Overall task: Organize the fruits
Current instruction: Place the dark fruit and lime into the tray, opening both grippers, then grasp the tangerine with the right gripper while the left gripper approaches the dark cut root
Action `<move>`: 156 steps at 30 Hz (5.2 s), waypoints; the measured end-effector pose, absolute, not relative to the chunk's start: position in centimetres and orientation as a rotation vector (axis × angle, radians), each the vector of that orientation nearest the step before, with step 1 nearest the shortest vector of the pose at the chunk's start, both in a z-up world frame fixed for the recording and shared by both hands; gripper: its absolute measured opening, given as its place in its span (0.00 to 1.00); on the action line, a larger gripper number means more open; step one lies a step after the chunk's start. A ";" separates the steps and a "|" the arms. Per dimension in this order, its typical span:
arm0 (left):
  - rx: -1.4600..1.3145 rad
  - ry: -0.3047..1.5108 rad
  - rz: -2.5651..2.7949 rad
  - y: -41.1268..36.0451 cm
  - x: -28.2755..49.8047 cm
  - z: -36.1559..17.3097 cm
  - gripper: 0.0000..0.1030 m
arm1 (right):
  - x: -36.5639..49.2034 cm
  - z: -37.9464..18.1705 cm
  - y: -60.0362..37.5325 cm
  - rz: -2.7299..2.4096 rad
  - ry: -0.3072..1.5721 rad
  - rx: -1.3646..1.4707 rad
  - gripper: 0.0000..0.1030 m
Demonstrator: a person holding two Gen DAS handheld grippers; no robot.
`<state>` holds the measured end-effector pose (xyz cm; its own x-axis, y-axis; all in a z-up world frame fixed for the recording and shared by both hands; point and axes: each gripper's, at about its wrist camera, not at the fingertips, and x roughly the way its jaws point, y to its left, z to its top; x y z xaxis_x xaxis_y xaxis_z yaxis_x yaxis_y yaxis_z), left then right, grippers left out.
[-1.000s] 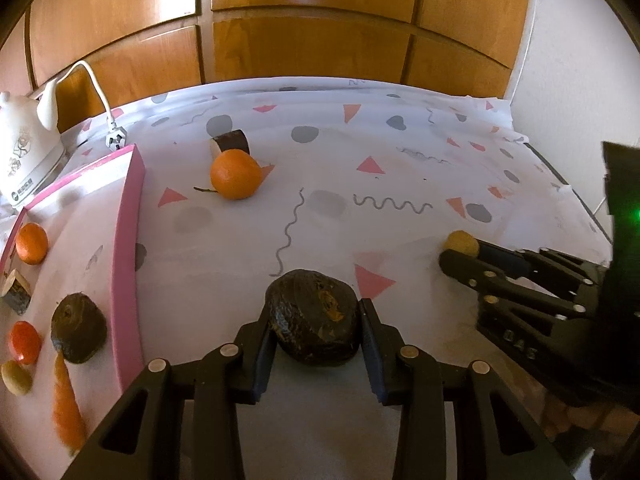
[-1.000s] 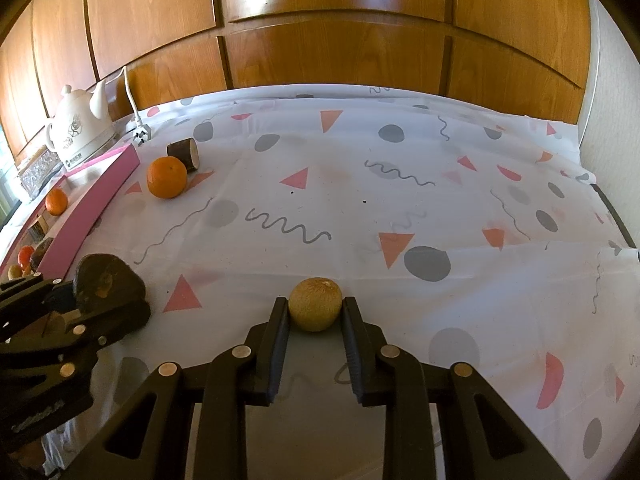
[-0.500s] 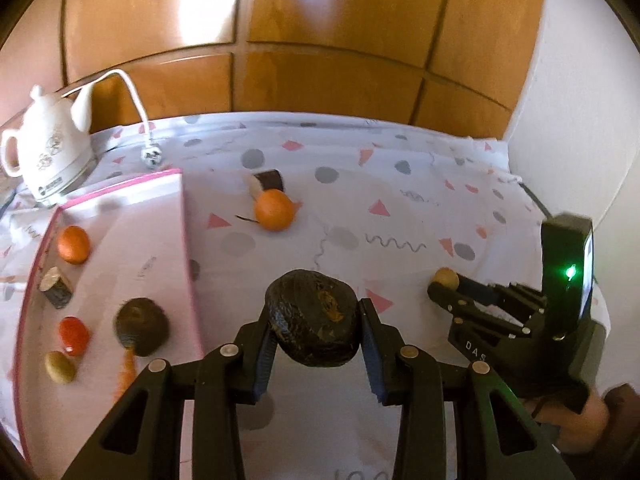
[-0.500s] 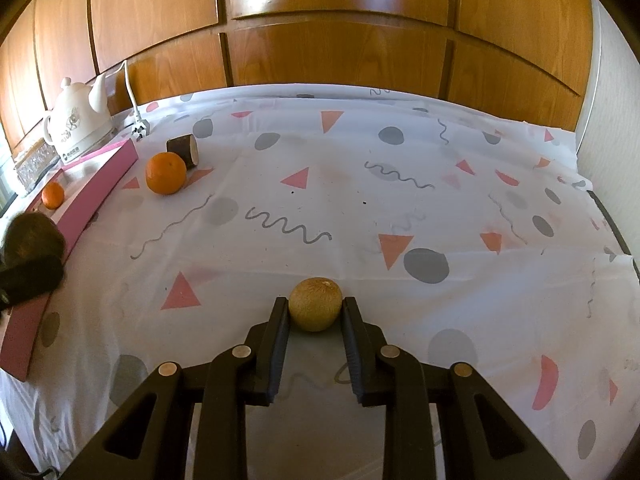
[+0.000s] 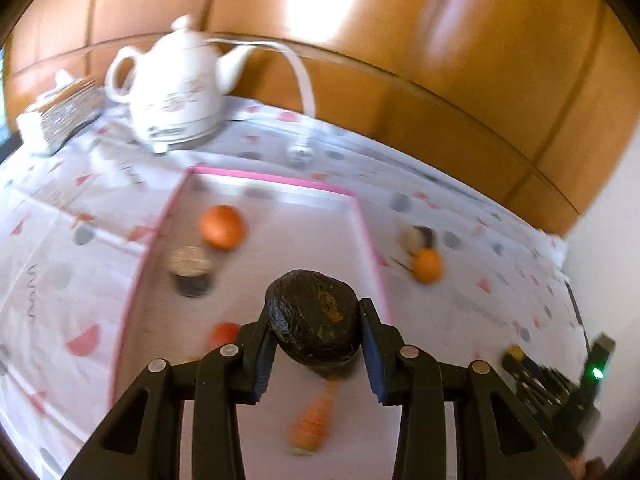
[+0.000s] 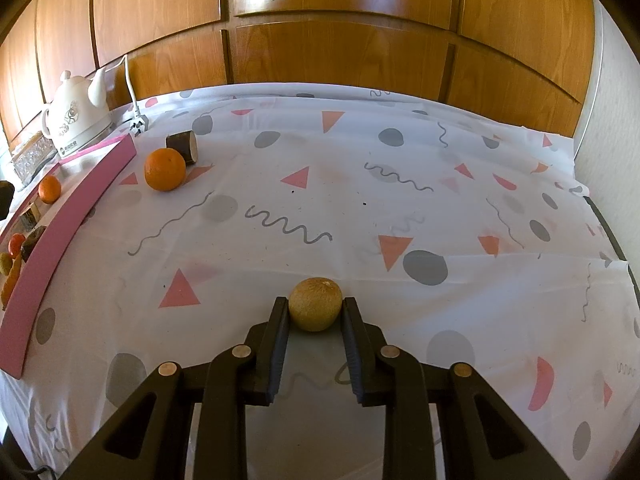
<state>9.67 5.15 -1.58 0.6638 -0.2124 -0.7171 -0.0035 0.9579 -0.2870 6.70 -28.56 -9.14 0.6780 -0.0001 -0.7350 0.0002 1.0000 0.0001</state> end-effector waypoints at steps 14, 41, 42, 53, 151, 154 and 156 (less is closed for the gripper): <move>-0.261 0.866 -0.031 7.2 12.0 -3.2 0.56 | 6.7 -9.1 -28.6 0.000 0.825 0.001 0.25; -0.140 0.829 0.080 6.2 6.4 -2.5 0.56 | 6.2 -4.2 -17.1 0.400 0.833 0.054 0.25; -0.139 0.831 0.081 6.3 6.4 -2.5 0.56 | 6.1 -3.9 -16.2 0.431 0.831 0.058 0.25; -0.142 0.829 0.105 7.5 5.7 -2.9 0.56 | 6.6 -3.7 -10.2 0.548 0.861 0.013 0.25; -0.131 0.986 -0.316 -9.0 23.8 -5.4 0.55 | 17.9 -7.4 -19.4 0.244 0.877 -0.031 0.34; -0.142 1.010 -0.318 -9.7 24.9 -6.0 0.55 | 17.8 -7.4 -19.6 0.238 0.872 -0.046 0.34; -0.147 1.024 -0.314 -10.0 25.5 -6.4 0.55 | 17.8 -7.4 -19.7 0.237 0.874 -0.044 0.34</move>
